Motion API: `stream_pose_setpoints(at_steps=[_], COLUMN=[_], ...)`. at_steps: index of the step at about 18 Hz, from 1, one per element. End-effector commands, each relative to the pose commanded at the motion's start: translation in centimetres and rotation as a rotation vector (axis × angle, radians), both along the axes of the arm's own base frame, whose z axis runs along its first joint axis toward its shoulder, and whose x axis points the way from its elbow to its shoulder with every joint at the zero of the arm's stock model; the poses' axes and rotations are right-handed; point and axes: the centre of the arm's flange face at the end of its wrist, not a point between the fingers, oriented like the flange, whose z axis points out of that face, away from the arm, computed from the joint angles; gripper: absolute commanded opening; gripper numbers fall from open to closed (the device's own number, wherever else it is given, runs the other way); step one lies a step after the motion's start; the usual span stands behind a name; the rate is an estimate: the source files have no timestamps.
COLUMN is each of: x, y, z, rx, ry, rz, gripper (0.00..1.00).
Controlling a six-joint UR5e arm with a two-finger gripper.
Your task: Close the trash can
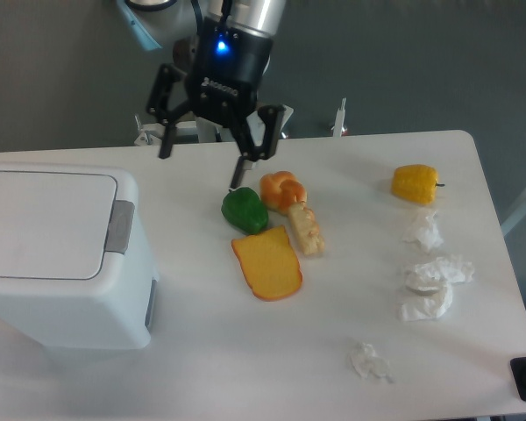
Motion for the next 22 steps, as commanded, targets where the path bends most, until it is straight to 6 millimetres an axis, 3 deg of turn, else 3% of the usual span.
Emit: stream_pose_setpoints(at_steps=[5, 14, 22], x=[-0.5, -6.2, -9.0], y=[-1.5, -7.1, -9.2], z=[-1.7, -3.8, -4.5], rx=[-0.097, -0.27, -0.296], ry=[0.109, 0.289, 0.323], rz=[-0.05, -0.172, -0.201], gripper=[1.0, 1.0, 1.0])
